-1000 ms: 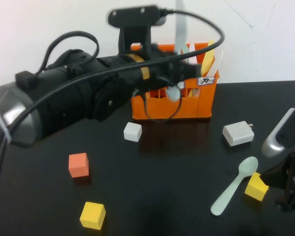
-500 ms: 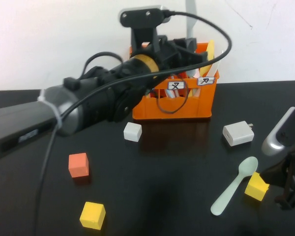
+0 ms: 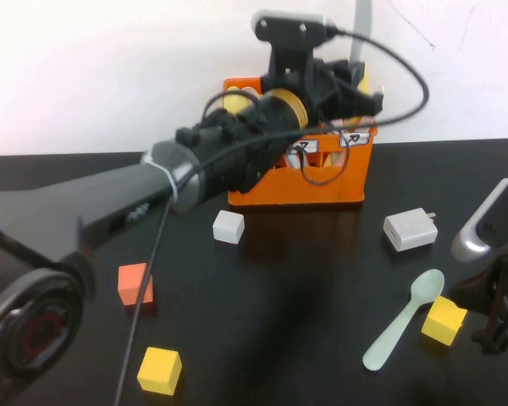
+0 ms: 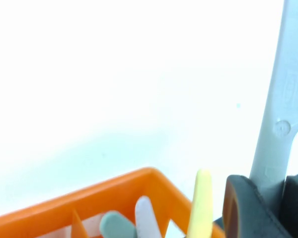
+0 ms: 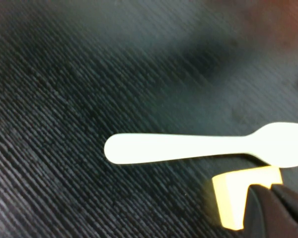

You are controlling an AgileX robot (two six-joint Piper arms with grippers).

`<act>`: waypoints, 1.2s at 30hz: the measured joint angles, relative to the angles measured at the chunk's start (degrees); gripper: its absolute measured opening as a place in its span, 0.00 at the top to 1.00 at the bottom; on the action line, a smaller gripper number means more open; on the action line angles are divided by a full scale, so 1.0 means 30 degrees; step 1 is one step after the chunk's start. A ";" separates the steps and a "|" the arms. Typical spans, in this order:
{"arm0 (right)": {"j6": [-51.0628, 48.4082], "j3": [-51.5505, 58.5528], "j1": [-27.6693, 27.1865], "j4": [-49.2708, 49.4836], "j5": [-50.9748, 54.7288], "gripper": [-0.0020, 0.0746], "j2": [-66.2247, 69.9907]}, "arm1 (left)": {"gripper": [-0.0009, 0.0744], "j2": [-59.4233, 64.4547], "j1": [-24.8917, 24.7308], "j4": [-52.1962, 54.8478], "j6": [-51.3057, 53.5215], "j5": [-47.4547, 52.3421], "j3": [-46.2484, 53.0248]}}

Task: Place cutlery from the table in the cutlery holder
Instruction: Place the knife on the box

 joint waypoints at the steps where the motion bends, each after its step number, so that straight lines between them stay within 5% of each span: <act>1: 0.0000 0.0000 0.0000 0.0000 -0.0049 0.98 0.0000 | 0.84 0.0262 0.0000 0.0027 0.0328 -0.0242 0.0018; 19: 0.0000 0.0000 0.0000 0.0000 0.0168 0.98 0.0000 | 0.83 0.1312 0.0277 -0.1137 0.1761 -0.1595 -0.0012; 29: 0.0065 0.0000 0.0000 0.0000 0.0207 0.98 0.0000 | 0.54 0.1281 0.0352 -0.1485 0.1565 -0.0960 -0.0012; 33: 0.0065 0.0000 0.0000 0.0000 0.0207 0.98 0.0000 | 0.56 0.0505 0.0352 -0.1358 0.1554 0.0459 -0.0012; 36: 0.0065 0.0000 0.0000 0.0039 0.0207 0.98 0.0000 | 0.68 -0.0734 0.0352 -0.0989 0.1732 0.1845 -0.0012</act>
